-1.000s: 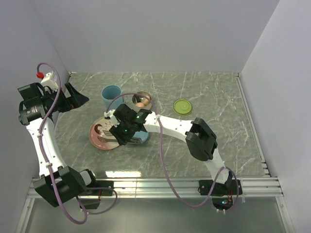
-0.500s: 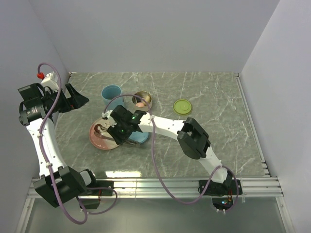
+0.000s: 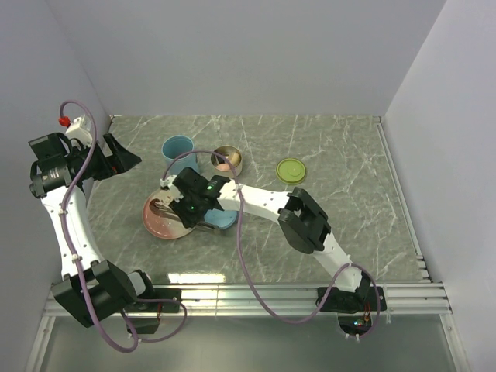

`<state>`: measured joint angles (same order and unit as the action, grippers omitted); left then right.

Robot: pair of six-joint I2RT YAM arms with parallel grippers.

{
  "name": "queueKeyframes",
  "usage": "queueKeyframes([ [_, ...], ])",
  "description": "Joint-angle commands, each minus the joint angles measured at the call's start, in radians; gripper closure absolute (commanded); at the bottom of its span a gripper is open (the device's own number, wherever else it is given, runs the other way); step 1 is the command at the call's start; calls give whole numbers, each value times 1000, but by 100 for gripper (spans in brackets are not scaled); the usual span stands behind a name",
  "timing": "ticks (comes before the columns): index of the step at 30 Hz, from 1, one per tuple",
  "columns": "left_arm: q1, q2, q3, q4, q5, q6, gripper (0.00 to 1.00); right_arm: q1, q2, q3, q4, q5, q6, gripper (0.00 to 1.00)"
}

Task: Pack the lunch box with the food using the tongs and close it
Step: Pick up the food using the clamp, then place the food into the lunch box

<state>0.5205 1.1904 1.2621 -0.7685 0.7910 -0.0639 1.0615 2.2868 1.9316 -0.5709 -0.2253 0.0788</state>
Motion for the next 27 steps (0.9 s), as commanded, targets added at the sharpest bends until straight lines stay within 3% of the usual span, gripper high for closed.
queueKeyframes([
  [1,7,-2,2,20,33,7,1,-8,-50,26,8,0,-14,63],
  [8,9,-2,17,0,44,13,1,-12,-177,-5,-15,-42,-19,71],
  [15,13,-2,39,-31,66,29,1,-41,-341,-65,-32,-104,-24,72],
  [27,15,-8,39,9,94,-1,0,-236,-472,-20,-80,-89,-68,72],
])
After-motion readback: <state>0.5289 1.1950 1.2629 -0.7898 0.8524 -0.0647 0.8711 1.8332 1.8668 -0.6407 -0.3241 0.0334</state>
